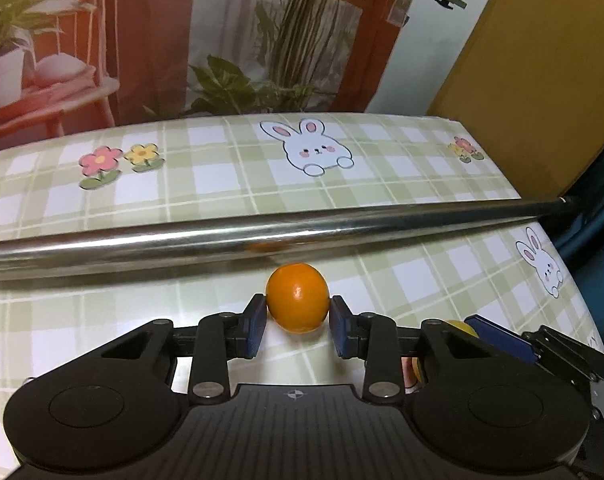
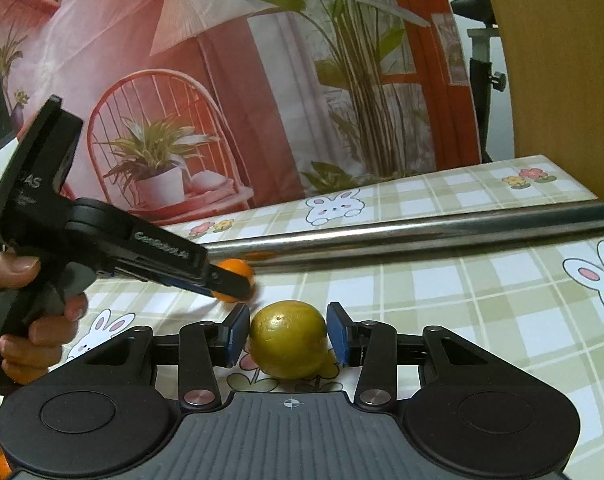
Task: Organize fruits
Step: 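Close the left tool on the tangerine while the right tool grasps the yellow fruit, then carry both fruits onto the plate and open the left tool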
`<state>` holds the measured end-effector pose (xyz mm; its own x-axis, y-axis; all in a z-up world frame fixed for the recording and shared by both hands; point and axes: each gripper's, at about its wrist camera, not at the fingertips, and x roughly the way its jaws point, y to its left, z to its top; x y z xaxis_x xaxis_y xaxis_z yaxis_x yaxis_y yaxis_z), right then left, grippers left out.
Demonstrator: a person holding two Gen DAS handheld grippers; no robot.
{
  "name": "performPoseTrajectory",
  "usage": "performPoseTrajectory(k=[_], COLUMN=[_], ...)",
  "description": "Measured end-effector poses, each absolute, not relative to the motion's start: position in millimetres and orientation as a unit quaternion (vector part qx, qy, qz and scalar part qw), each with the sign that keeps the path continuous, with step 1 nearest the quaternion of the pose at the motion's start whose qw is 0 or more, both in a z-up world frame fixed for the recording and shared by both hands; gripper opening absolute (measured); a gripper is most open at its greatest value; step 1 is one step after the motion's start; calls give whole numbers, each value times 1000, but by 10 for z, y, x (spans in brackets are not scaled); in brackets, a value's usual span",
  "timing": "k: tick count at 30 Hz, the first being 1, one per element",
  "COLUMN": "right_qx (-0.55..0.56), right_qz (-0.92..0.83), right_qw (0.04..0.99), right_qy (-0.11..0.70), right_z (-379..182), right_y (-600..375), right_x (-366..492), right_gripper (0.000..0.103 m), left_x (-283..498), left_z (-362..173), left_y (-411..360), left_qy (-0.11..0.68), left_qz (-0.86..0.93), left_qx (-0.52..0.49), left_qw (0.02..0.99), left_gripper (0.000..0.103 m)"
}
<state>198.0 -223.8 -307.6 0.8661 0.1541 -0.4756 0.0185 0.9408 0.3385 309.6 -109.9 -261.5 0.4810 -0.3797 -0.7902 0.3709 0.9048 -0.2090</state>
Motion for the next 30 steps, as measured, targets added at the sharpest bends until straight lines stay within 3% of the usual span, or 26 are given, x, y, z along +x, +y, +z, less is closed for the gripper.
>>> performPoseTrajectory(k=[13, 30], right_qx=[161, 137], right_qz=[43, 30], right_qw=[947, 953], right_qy=[273, 269], right_z=[-3102, -3125], right_y=[-2204, -2117], right_x=[2052, 2015], right_gripper=[44, 41], left_x=[2608, 1490], left_z=[-2192, -1852], left_y=[-773, -142], left_qy=[419, 384], left_qz=[-232, -194], left_qx=[-16, -54], left_qw=[878, 901], left_gripper=[36, 36])
